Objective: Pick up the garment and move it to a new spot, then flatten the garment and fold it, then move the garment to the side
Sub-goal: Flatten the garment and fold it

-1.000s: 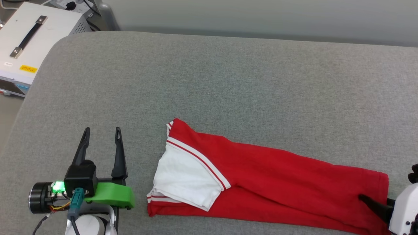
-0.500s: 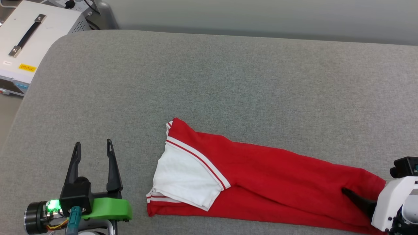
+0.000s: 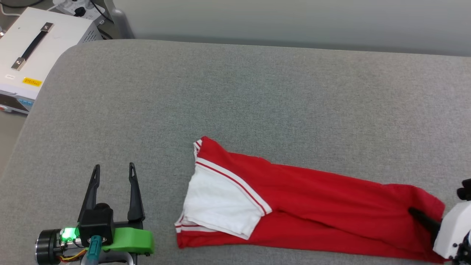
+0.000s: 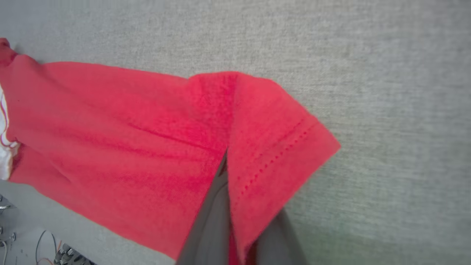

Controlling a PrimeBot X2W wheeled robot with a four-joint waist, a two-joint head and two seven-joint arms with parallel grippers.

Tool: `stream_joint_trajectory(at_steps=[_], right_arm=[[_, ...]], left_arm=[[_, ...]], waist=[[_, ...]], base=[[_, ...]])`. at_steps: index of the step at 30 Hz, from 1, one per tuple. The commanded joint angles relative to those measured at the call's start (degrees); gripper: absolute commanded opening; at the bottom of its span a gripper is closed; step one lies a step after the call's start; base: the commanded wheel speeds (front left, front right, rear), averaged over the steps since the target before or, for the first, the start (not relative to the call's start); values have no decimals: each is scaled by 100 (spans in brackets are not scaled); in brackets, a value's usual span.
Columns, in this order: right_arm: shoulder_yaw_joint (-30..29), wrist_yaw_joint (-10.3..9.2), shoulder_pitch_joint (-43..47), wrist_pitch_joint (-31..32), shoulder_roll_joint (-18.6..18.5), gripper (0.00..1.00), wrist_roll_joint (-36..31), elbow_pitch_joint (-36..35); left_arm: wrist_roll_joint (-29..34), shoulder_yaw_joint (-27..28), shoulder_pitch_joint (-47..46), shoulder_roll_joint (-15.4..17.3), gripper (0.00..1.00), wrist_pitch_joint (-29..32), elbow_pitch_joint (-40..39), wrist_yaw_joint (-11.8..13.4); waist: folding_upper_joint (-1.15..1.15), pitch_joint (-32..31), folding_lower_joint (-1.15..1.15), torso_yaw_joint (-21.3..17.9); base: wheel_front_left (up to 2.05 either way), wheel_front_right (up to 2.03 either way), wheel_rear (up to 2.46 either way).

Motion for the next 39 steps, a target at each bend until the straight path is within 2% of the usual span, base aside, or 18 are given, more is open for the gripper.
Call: stream_joint_trajectory(at_steps=[1, 7, 13, 17, 23, 31, 39], right_arm=[[-127, -11, -60, -82, -163, 0, 35, 94], [-470, -11, 162, -232, -556, 0, -2, 324], [-766, -11, 437, -258, -771, 0, 60, 279], [-849, -11, 648, -204, -844, 0, 215, -191], [-894, -11, 886, 104, -829, 0, 487, -1272], [-651, -11, 663, 712, -380, 0, 443, -2294], [237, -11, -399, 1156, 451, 0, -359, -2085]], left_arm=[[81, -1, 131, -30, 100, -34, 32, -28], [56, -45, 204, -58, 100, -34, 50, -152], [20, -21, 287, -110, 100, -34, 26, -289], [31, -8, 327, -126, 100, -34, 32, -360], [49, 25, 348, -145, 100, -34, 34, -434], [103, 1, 295, -177, 100, -34, 24, -478], [123, -58, 158, -232, 100, -34, 50, -493]], waist=[[0, -46, 0, -9], [0, -164, 0, -29], [0, -284, 0, -79], [0, -340, 0, -100], [0, -391, 0, -119], [0, -361, 0, -81], [0, -243, 0, -13]], base=[[0, 0, 0], [0, 0, 0], [0, 0, 0], [0, 0, 0], [0, 0, 0], [0, 0, 0], [0, 0, 0]])
